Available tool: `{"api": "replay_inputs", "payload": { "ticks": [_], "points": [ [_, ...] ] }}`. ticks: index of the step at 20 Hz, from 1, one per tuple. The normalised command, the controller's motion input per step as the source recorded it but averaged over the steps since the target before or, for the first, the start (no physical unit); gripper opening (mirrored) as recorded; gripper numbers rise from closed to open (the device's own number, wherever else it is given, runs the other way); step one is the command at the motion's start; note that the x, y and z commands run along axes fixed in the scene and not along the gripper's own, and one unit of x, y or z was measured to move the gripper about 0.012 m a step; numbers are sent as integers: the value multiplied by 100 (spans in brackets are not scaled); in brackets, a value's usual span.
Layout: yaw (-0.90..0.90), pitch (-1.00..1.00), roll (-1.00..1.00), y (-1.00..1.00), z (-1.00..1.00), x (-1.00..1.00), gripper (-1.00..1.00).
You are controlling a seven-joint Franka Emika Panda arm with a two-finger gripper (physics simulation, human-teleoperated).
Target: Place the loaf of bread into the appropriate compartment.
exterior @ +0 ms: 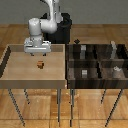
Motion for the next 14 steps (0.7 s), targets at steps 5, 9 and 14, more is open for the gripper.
{"api": "replay_inputs", "payload": {
  "ticks": [5,9,14],
  "points": [
    [0,0,0,0,-100,0,100],
    [0,0,0,0,-100,0,100],
    [0,0,0,0,-40,0,-100]
  ]
}}
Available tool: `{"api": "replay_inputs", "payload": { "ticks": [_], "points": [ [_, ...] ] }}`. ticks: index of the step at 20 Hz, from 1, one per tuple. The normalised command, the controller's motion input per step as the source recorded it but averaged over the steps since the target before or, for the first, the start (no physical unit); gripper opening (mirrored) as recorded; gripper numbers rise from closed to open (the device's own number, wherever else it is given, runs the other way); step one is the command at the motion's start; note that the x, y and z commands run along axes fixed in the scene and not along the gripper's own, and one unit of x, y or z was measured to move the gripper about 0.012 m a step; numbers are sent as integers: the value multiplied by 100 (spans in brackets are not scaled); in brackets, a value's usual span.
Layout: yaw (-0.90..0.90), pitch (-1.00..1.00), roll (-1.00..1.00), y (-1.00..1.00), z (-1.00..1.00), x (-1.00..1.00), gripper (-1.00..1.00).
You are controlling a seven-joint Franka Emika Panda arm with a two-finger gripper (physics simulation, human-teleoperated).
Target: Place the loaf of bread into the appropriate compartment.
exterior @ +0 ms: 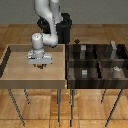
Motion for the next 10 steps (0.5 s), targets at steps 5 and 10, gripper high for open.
{"api": "replay_inputs", "payload": {
  "ticks": [5,10],
  "points": [
    [0,0,0,0,20,0,-100],
    [0,0,0,0,60,0,-100]
  ]
}}
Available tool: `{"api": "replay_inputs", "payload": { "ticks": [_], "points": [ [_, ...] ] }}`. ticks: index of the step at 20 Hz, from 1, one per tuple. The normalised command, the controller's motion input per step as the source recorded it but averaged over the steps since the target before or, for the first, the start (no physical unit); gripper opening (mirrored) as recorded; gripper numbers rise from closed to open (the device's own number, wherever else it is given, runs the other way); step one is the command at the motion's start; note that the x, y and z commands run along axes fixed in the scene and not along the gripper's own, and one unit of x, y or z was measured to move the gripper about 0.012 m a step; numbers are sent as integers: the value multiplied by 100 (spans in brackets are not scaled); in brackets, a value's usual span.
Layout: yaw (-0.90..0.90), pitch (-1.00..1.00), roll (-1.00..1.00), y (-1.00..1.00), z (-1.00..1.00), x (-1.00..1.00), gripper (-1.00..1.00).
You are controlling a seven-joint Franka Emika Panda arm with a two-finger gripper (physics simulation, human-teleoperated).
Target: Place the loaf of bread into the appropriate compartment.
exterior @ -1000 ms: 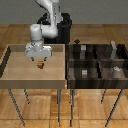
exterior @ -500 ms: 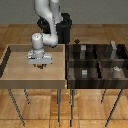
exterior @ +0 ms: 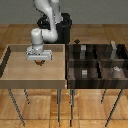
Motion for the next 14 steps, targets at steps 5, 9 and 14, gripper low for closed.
{"api": "replay_inputs", "payload": {
  "ticks": [5,9,14],
  "points": [
    [0,0,0,0,100,0,-100],
    [0,0,0,4,50,0,-100],
    [0,0,0,100,0,0,-100]
  ]
}}
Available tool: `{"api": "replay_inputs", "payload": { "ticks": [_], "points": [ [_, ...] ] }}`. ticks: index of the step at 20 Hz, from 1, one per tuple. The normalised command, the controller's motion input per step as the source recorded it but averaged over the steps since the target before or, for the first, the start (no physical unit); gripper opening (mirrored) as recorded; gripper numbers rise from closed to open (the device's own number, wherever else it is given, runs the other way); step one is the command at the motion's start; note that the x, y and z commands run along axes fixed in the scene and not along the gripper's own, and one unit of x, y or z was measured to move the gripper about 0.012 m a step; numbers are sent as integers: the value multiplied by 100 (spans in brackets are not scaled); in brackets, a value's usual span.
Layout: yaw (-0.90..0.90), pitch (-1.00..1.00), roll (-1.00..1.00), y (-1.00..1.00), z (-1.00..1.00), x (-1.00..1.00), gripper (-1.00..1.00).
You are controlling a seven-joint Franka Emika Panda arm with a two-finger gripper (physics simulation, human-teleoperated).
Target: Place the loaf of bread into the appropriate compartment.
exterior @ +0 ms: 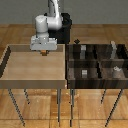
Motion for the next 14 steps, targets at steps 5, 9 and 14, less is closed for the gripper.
{"api": "replay_inputs", "payload": {
  "ticks": [5,9,14],
  "points": [
    [0,0,0,100,0,0,-100],
    [0,0,0,100,0,0,-100],
    [0,0,0,100,0,0,-100]
  ]
}}
